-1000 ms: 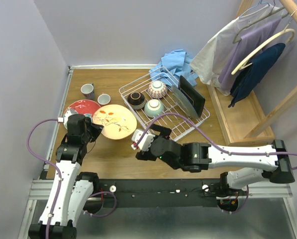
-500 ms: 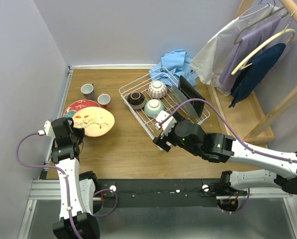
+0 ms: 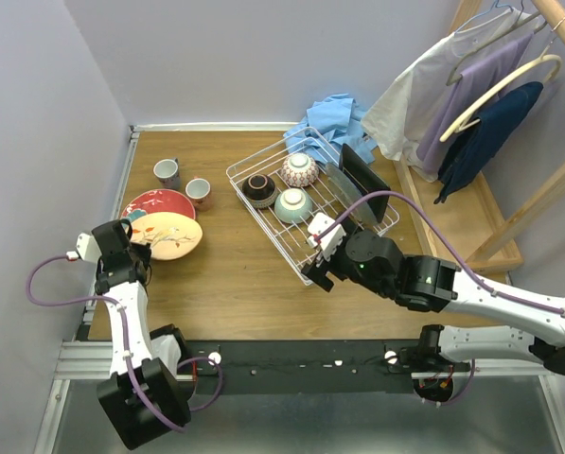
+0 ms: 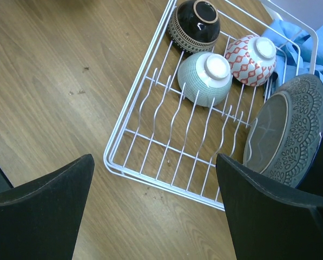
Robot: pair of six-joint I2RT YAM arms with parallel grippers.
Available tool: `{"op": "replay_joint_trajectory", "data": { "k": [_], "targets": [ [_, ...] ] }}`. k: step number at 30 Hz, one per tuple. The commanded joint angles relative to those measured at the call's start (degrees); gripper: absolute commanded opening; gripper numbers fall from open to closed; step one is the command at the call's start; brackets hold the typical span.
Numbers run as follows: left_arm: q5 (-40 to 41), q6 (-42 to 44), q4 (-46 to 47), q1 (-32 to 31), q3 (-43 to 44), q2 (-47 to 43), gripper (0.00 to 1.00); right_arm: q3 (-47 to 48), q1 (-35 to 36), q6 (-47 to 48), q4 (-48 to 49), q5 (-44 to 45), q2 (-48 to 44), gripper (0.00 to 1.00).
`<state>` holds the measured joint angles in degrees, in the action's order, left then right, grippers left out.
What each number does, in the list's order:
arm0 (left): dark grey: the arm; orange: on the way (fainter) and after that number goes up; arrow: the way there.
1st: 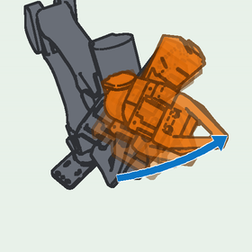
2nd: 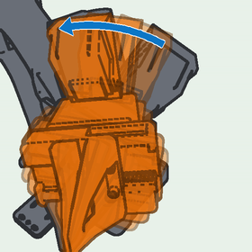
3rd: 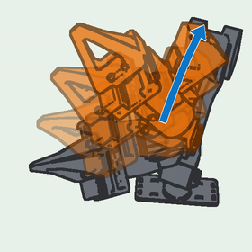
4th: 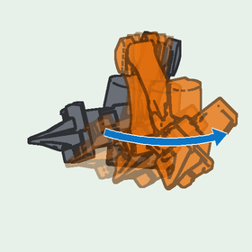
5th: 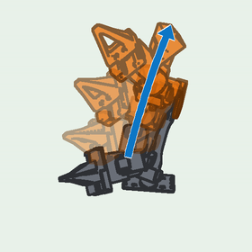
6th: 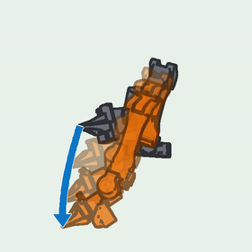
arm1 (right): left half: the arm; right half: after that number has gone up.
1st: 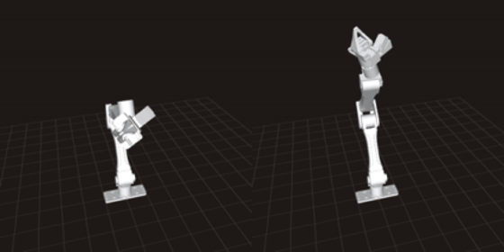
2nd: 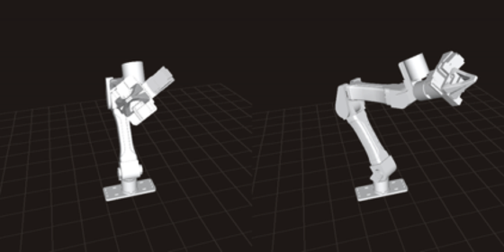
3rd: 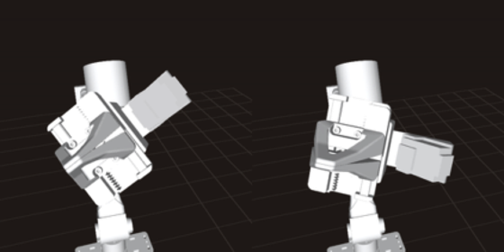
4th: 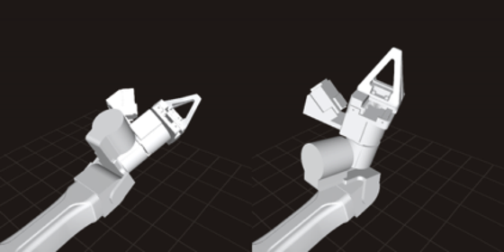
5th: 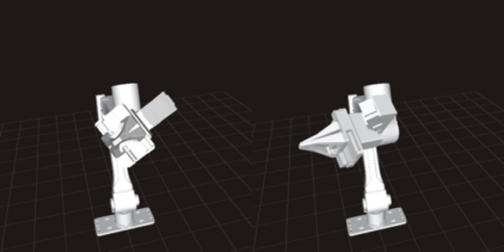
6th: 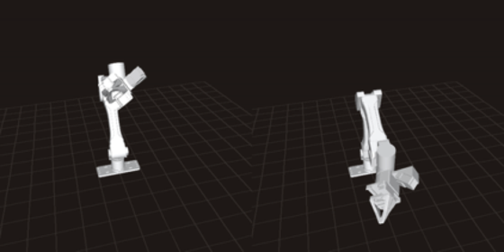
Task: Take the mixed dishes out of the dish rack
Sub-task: Place the plate at the center of the board.
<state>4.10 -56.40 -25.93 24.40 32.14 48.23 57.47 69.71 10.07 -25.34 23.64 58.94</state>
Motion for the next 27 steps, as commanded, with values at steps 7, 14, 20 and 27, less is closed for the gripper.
{"op": "replay_joint_trajectory", "data": {
  "k": [7, 14, 20, 27],
  "targets": [
    [-0.2, -3.5, 18.5, 2.3, -1.6, 6.3, 0.01, -2.8, -0.8, -0.8, -0.5, -1.3, -2.5, 1.0],
    [-3.6, -1.8, 22.1, 2.4, -1.1, 14.0, 0.22, -3.2, -1.2, -0.3, -0.4, -0.9, -2.2, 1.0],
    [-6.4, 0.6, 22.6, 2.4, 0.0, 18.1, 0.38, -3.4, -1.6, 0.1, 0.2, -1.0, -1.8, 1.0],
    [-6.7, 4.0, 20.2, 2.3, 2.1, 21.3, 0.58, -3.5, -1.9, 0.3, 0.1, -1.3, -1.2, 1.0]
  ]
}}
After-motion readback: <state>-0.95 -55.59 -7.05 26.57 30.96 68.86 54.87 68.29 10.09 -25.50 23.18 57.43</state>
